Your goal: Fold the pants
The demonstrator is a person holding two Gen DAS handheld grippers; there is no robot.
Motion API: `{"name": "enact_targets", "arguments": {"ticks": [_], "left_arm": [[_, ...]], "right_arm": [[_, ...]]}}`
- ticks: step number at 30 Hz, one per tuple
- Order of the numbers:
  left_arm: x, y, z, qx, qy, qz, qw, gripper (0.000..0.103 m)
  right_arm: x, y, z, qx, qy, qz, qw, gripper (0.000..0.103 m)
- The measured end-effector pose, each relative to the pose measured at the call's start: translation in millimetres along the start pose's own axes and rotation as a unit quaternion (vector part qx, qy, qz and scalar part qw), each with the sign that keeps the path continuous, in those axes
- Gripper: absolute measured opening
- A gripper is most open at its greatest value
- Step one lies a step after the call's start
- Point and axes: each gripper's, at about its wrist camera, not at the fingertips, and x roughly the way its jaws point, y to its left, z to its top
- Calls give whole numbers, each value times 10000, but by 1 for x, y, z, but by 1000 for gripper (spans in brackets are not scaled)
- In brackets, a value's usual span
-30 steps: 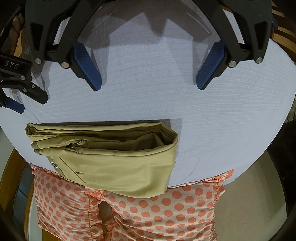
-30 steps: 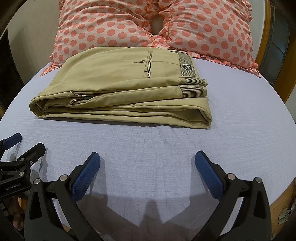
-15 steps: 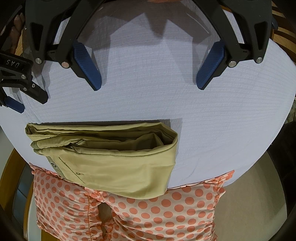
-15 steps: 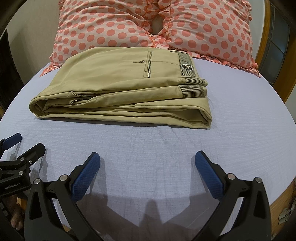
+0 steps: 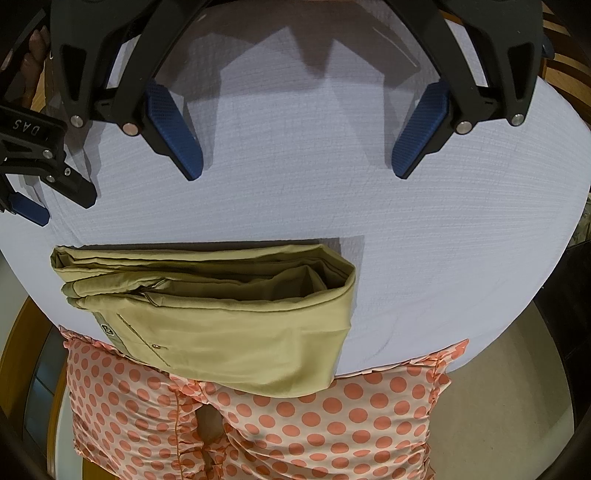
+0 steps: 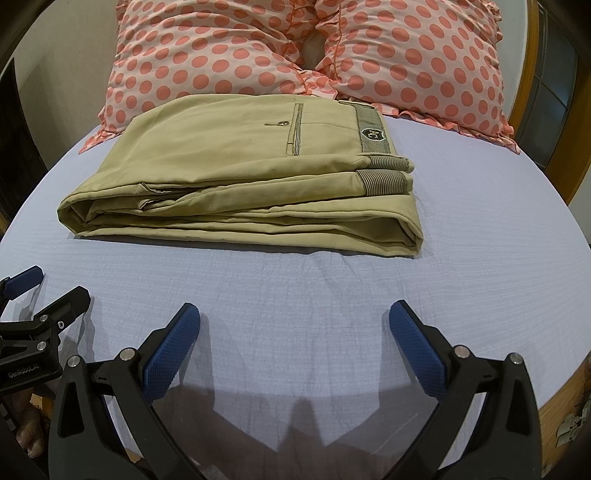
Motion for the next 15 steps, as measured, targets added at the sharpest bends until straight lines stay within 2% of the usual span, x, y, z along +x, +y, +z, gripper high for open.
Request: {"name": "enact_targets", "arguments": {"ticks": [15], "left_arm": [[1, 0, 1, -9, 54, 8, 10000, 101]], "right_arm": [[0, -1, 1, -5, -6, 6, 10000, 102]]}}
